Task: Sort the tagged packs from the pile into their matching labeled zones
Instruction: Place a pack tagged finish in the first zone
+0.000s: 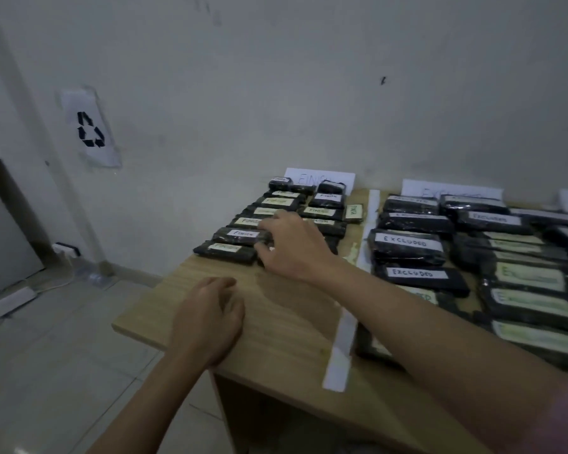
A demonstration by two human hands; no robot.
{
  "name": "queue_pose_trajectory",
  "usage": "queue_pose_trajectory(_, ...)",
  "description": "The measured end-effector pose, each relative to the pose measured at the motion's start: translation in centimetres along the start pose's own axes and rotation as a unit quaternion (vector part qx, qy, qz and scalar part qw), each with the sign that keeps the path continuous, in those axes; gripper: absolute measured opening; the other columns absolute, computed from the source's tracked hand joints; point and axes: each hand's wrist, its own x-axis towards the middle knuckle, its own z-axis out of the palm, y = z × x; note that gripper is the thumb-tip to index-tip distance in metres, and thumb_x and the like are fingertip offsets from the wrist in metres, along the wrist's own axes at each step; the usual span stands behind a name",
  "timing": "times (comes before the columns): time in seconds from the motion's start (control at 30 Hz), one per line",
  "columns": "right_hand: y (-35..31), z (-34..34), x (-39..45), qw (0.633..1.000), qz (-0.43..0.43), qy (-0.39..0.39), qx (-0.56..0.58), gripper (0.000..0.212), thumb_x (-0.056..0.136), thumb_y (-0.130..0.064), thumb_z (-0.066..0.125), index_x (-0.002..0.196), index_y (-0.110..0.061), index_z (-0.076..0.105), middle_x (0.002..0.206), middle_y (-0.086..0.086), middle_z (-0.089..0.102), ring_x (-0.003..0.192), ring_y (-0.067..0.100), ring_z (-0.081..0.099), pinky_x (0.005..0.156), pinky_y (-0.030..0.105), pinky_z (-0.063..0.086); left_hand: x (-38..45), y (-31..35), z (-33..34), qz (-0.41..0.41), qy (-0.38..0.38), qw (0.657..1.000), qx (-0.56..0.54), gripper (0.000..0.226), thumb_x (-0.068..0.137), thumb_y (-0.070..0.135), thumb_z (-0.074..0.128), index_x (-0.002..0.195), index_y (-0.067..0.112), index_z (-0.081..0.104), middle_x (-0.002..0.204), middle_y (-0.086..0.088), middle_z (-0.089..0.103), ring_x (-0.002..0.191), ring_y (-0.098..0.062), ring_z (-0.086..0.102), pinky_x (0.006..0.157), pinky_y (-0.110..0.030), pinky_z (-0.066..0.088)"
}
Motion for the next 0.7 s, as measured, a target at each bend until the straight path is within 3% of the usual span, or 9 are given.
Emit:
queue_pose_trajectory(0.2, 7.4, -8.1, -9.7, 0.996, 0.039, 0.076, 0.025, 0.037, 0.081, -0.025, 0.057, 0.115, -0.012, 0.064, 0.111, 0.006, 0.064, 0.105, 0.025, 0.058, 0.091, 0.037, 0.046, 0.4, 11.0, 2.2, 0.217, -0.059, 0.971, -0.080, 0.056, 0.075, 0.045, 0.037, 0.114, 0.013, 0.063, 0.112, -0.005, 0.065, 0.103, -0.024, 0.060, 0.088, -0.031, 0.045)
queue_pose_trajectory(0.33, 12.2, -11.9, -18.1, 0.986, 0.115, 0.118, 0.009, 0.034, 0.076, -0.024, 0.055, 0.105, -0.011, 0.068, 0.099, 0.004, 0.067, 0.092, 0.022, 0.063, 0.082, 0.034, 0.051, -1.3, 19.3, 5.2, 0.317, -0.104, 0.933, -0.133, 0.046, 0.079, 0.040, 0.042, 0.113, 0.018, 0.064, 0.110, 0.002, 0.066, 0.102, -0.015, 0.059, 0.087, -0.026, 0.044)
queue_pose_trajectory(0.5, 16.5, -15.3, -27.4, 0.963, 0.221, 0.143, -0.065, 0.027, 0.076, -0.024, 0.058, 0.099, -0.015, 0.069, 0.092, 0.000, 0.066, 0.087, 0.020, 0.062, 0.072, 0.035, 0.052, -4.7, 26.4, 8.4, 0.373, -0.164, 0.895, -0.182, 0.040, 0.081, 0.036, 0.046, 0.113, 0.020, 0.062, 0.108, 0.007, 0.062, 0.102, -0.011, 0.057, 0.085, -0.028, 0.046)
queue_pose_trajectory(0.57, 17.4, -16.3, -30.2, 0.950, 0.259, 0.141, -0.099, 0.024, 0.079, -0.026, 0.062, 0.101, -0.019, 0.068, 0.097, -0.004, 0.062, 0.093, 0.018, 0.060, 0.076, 0.032, 0.050, -6.1, 28.0, 9.5, 0.385, -0.184, 0.883, -0.195, 0.037, 0.082, 0.036, 0.046, 0.112, 0.021, 0.062, 0.110, 0.008, 0.062, 0.104, -0.010, 0.056, 0.087, -0.028, 0.046)
queue_pose_trajectory(0.7, 18.1, -17.2, -33.9, 0.938, 0.312, 0.079, -0.126, 0.043, 0.084, -0.043, 0.059, 0.123, -0.026, 0.054, 0.119, -0.008, 0.047, 0.111, 0.011, 0.046, 0.091, 0.026, 0.042, -8.3, 29.9, 11.3, 0.385, -0.211, 0.873, -0.210, 0.025, 0.088, 0.029, 0.054, 0.112, 0.027, 0.060, 0.107, 0.014, 0.058, 0.096, -0.005, 0.056, 0.086, -0.027, 0.047)
